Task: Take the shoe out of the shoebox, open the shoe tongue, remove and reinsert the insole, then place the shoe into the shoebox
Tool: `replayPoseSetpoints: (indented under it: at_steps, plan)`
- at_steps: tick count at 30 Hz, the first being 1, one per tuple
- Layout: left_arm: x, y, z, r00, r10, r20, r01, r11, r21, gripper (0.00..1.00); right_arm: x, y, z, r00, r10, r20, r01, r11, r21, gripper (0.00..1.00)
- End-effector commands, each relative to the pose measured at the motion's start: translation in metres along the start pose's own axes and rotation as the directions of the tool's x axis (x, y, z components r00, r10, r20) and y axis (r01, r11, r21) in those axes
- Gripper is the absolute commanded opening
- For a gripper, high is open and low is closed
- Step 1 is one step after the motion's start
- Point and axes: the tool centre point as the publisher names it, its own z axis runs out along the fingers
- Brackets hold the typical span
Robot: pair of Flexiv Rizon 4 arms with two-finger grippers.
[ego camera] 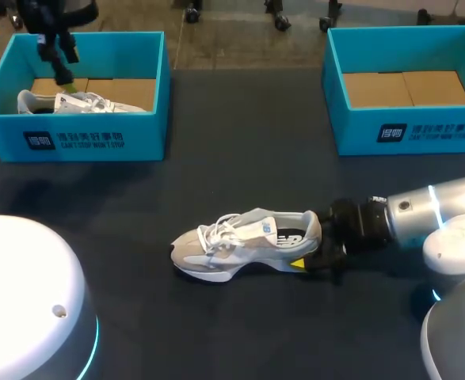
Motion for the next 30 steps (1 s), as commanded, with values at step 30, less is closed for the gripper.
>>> replayPoseSetpoints:
  at_steps: [30]
  plan:
    - [0.144, -0.111, 0.032, 0.589, -0.807, -0.039, 0.804, 0.59, -0.073, 1.0, -0.002, -0.002, 0.004, 1.0, 0.0, 0.003, 0.0, 1.0, 0.002, 0.0]
